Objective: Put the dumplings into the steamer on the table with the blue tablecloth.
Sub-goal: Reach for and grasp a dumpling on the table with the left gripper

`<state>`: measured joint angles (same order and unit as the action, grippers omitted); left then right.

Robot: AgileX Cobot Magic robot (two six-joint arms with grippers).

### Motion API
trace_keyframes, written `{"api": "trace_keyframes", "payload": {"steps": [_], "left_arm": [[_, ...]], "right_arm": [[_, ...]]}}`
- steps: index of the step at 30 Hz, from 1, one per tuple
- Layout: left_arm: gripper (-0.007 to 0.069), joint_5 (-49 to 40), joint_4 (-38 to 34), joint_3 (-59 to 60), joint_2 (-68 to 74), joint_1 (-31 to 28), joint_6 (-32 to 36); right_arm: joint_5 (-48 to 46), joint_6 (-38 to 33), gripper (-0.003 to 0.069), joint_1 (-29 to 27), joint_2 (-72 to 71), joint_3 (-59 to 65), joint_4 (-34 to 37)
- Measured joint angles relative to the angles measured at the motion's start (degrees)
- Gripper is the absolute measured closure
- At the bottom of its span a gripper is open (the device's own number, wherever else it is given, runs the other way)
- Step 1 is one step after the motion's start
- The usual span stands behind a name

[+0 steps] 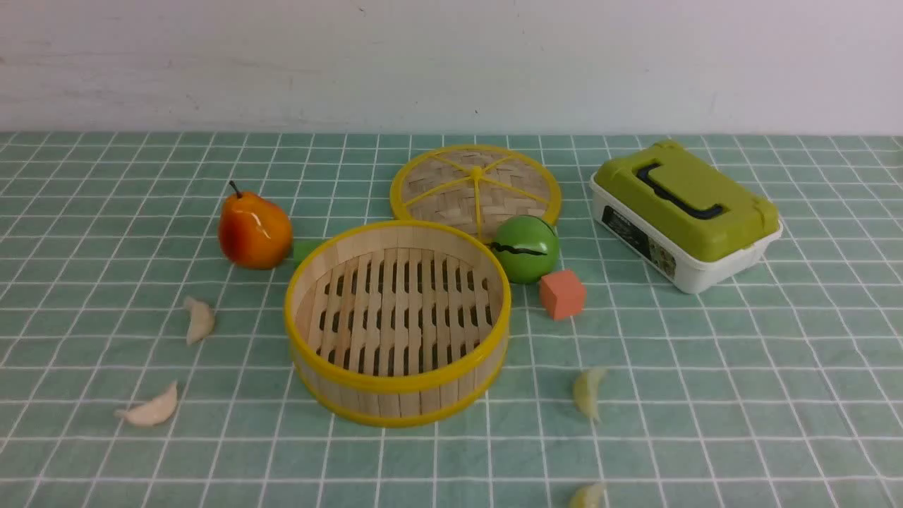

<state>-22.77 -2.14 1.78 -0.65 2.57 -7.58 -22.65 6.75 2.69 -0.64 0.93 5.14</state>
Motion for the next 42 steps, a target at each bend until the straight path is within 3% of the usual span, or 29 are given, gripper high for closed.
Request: {"api": "trace_keyframes", "payload": {"steps": [35,40,42], "left_arm": [[0.0513,0.39,-0.26,0.0,0.0,0.0,0.0],[0.0512,4.59,-1.74,0.0,0.0,0.0,0.0],[0.0512,11.23,-2.65,0.0,0.0,0.0,0.0]], "right_arm": [[0.71,0.02,0.0629,0.0,0.0,0.0,-0.41],[5.2,0.02,0.0624,0.0,0.0,0.62,-1.14],[11.87,0.02,0.0619,0.0,0.0,0.67,-1.42]]}}
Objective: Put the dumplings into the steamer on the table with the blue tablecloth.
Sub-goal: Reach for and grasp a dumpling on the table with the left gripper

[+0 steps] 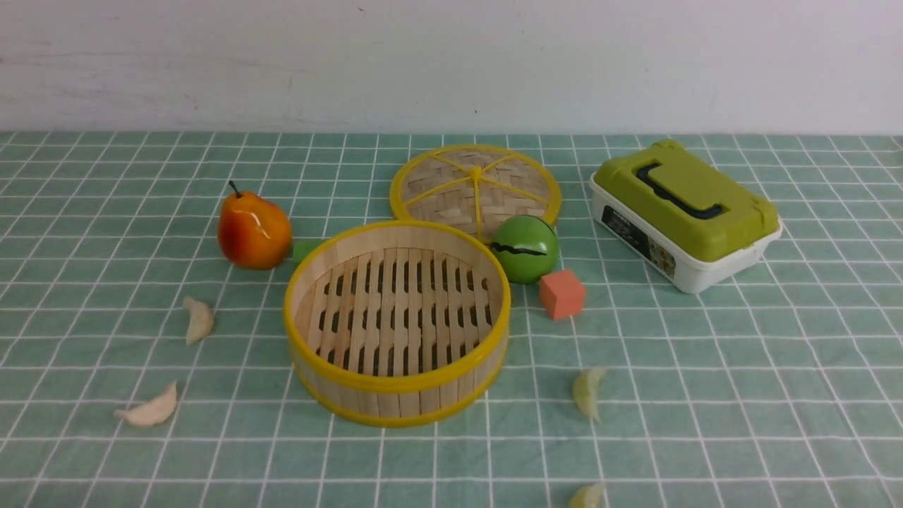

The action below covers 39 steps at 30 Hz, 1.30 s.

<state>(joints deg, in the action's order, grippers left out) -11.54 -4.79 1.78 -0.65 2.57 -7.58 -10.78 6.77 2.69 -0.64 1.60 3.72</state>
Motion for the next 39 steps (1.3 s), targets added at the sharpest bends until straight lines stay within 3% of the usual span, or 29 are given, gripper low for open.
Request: {"api": "trace_keyframes", "payload": {"steps": [5,13,20,23,26,33,39], "left_arm": [[0.051,15.37,-0.35,0.0,0.0,0.0,0.0],[0.0502,31.69,-0.46,0.0,0.0,0.0,-0.96],[0.05,37.41,-0.75,0.0,0.0,0.0,-15.44],[0.05,37.11,-0.75,-0.45,0.0,0.0,-21.84],[0.0508,29.53,-0.55,-6.81,0.07,0.0,-23.89],[0.0638,6.9,1.16,-28.83,12.63,0.0,-14.27],[0.0638,0.61,-0.64,-33.19,28.3,0.0,-12.63]], "right_arm": [[14.89,0.0,0.0616,0.0,0.0,0.0,-2.59],[34.1,2.82,0.0606,0.0,0.0,0.0,-2.25],[40.0,8.8,0.0601,0.0,0.0,-0.08,-1.96],[36.49,9.15,0.0616,0.0,0.16,-2.27,-1.81],[29.26,9.15,0.0657,0.0,2.37,-8.84,-2.05],[6.06,9.15,0.0662,0.0,15.63,-26.65,-8.72],[-7.88,8.82,0.066,0.0,28.37,-31.46,-13.23]]}}
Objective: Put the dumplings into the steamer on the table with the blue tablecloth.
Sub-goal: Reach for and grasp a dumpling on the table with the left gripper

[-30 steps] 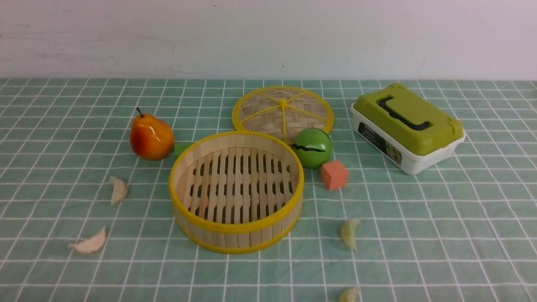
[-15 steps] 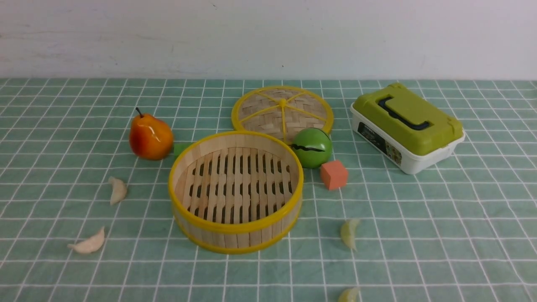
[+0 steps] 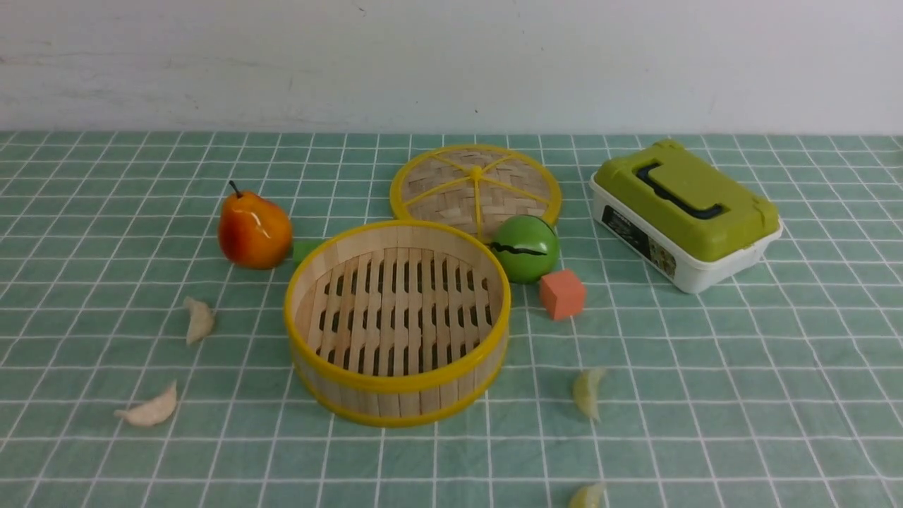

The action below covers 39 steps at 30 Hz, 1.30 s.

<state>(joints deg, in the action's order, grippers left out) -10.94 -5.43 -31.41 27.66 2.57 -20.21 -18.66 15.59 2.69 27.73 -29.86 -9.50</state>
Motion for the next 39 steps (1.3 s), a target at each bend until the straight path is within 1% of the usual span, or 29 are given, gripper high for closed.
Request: {"api": "trace_keyframes", "payload": {"steps": [2,5,7,9,10,11,12,14,15,16,18,20,21,23,24,26,27,28,30,31,32,33,35,37,39], "left_arm": [[0.0638,-4.43,-4.02,-0.55,6.52,0.21,0.33],[0.0638,-11.91,-10.15,-2.33,13.38,2.03,3.07],[0.0638,-17.37,-14.22,-4.67,19.28,4.44,8.55],[0.0638,-20.72,-17.41,-7.35,24.33,6.94,13.54],[0.0638,-21.14,-17.98,-7.64,25.31,7.38,13.91],[0.0638,-22.27,-19.88,-10.14,28.84,8.99,16.02],[0.0638,-22.87,-20.51,-11.95,31.46,9.89,16.59],[0.0638,-24.22,-20.64,-16.15,36.8,11.33,17.18],[0.0638,-24.71,-20.37,-17.06,38.39,11.72,17.23],[0.0638,-25.47,-19.44,-20.29,41.51,12.43,17.0],[0.0638,-26.09,-17.34,-23.93,45.41,12.92,15.47],[0.0638,-26.53,-11.53,-29.26,51.27,13.19,11.03],[0.0638,-26.53,-10.96,-29.26,51.27,13.19,10.65],[0.063,-27.03,-3.34,-33.47,56.79,13.19,5.86],[0.0614,-27.38,0.9,-35.33,58.93,13.19,3.47],[0.0591,-27.79,4.59,-36.74,61.06,13.19,1.45],[0.0536,-28.07,10.49,-38.89,64.86,13.19,-1.98],[0.0513,-28.23,12.63,-39.54,66.15,13.19,-3.31],[0.0417,-28.8,19.28,-41.89,70.93,12.99,-8.63],[0.0381,-28.91,21.32,-42.74,73.1,12.72,-10.28],[0.0363,-28.94,21.63,-43.19,73.52,12.64,-11.08],[0.0304,-29.21,22.94,-44.91,76.44,11.93,-13.54],[0.0235,-29.81,23.02,-47.83,80.54,10.17,-15.79],[0.0206,-30.5,21.94,-50.11,83.29,8.58,-16.34],[0.0197,-31.31,20.76,-52.08,85.53,7.18,-16.27]], "right_arm": [[-4.3,-2.28,0.0662,0.0,4.32,-0.01,0.44],[-8.94,-7.77,0.0673,0.0,8.38,-0.01,4.32],[-11.37,-13.39,0.0678,0.18,11.05,-0.01,9.89],[-12.07,-19.59,0.0679,1.26,13.19,-0.06,15.65],[-12.06,-20.83,0.0679,1.42,13.41,-0.06,16.23],[-12.61,-25.51,0.0679,2.76,15.26,-0.41,20.58],[-13.41,-28.08,0.0679,3.7,16.51,-0.83,22.98],[-14.81,-31.8,0.0679,5.41,18.94,-1.81,26.88],[-15.33,-32.72,0.0679,5.98,19.8,-2.18,27.47],[-16.31,-34.05,0.0679,7.25,21.55,-2.98,28.92],[-16.71,-34.92,0.0679,8.64,23.87,-4.08,29.33],[-16.16,-35.05,0.0679,10.37,26.29,-4.7,28.94],[-16.1,-35.05,0.0679,10.37,26.45,-4.76,28.94],[-16.1,-35.05,0.0678,11.06,27.76,-4.77,28.34],[-16.04,-35.05,0.0677,11.1,27.95,-4.77,28.21],[-15.97,-35.05,0.0676,11.1,28.0,-4.77,28.08],[-15.91,-35.05,0.0675,11.1,28.0,-4.77,27.95],[-15.91,-35.05,0.0674,11.1,28.0,-4.77,27.95],[-15.74,-35.05,0.0674,11.1,28.0,-4.77,28.39],[-15.67,-35.05,0.0673,11.1,28.0,-4.77,28.6],[-15.6,-35.05,0.0673,11.1,28.0,-4.77,28.76],[-15.53,-35.05,0.0672,11.1,28.0,-4.77,29.04],[-15.47,-35.05,0.067,11.1,28.0,-4.77,29.24],[-15.47,-35.05,0.067,11.1,28.0,-4.77,29.65],[-15.47,-35.05,0.0667,11.1,28.0,-4.77,30.48]]}}
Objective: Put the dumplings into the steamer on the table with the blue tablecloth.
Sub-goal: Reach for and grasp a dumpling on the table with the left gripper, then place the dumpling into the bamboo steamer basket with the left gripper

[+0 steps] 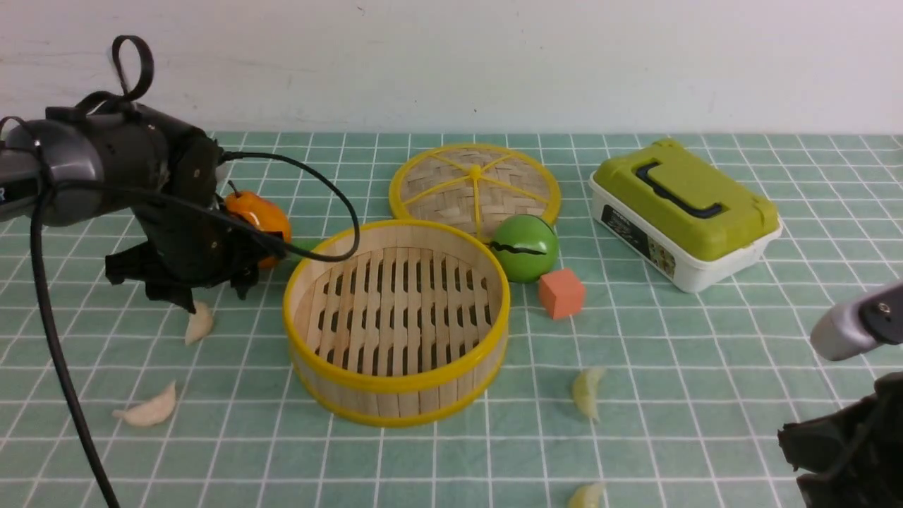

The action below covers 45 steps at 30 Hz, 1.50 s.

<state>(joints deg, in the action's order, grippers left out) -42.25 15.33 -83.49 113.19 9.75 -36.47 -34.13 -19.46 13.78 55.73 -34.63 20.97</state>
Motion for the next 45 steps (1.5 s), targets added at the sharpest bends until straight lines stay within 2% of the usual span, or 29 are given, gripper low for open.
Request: {"api": "trace_keyframes", "payload": {"steps": [8,10,15,18,21,28,30,36,38,40,41,42,45], "left_arm": [[0.0231,-0.93,-1.04,-2.43,4.79,-2.75,0.15],[0.0274,-0.93,-0.81,-2.5,5.88,-3.0,0.34],[0.044,-2.08,-0.61,-3.48,6.63,-3.12,0.48],[0.0433,-4.36,-0.61,-5.4,6.2,-2.59,1.66],[0.0433,-7.22,-2.08,-10.02,2.8,0.07,5.84],[0.0433,-6.8,-11.29,-17.0,-2.25,11.03,13.7],[0.0433,-6.26,-12.68,-17.06,-0.03,13.43,14.11],[0.0431,-5.12,-12.12,-16.89,7.71,14.11,12.62],[0.0414,-4.46,-11.58,-16.89,8.52,14.11,12.56],[0.0337,-3.59,-11.01,-16.89,9.33,14.05,12.56],[0.0337,-3.59,-11.01,-16.89,9.33,14.05,12.56],[0.0286,-3.59,-11.01,-16.89,9.37,14.05,12.56],[0.0225,-3.91,-11.07,-16.97,9.24,14.05,12.32]], "right_arm": [[0.44,0.0,0.0663,0.0,0.07,0.0,2.41],[1.04,0.0,0.0663,0.0,0.08,0.0,2.43],[1.1,0.0,0.0659,0.0,0.08,0.0,2.61],[1.23,0.0,0.0659,0.0,0.08,0.0,2.61],[1.34,0.0,0.0657,0.0,0.08,0.0,2.61],[2.72,0.0,0.065,0.0,0.5,0.0,2.82],[2.78,0.0,0.0648,0.0,0.63,0.0,2.82],[2.78,0.0,0.0647,0.0,0.75,0.0,3.8],[2.72,0.0,0.0647,0.0,0.75,0.0,4.25],[2.72,0.0,0.0645,0.0,0.75,0.0,4.92],[2.72,0.0,0.0645,0.0,0.75,0.0,4.92],[2.72,0.0,0.0642,0.0,0.75,0.0,5.22],[2.66,0.0,0.0638,0.0,0.75,0.0,5.39]]}}
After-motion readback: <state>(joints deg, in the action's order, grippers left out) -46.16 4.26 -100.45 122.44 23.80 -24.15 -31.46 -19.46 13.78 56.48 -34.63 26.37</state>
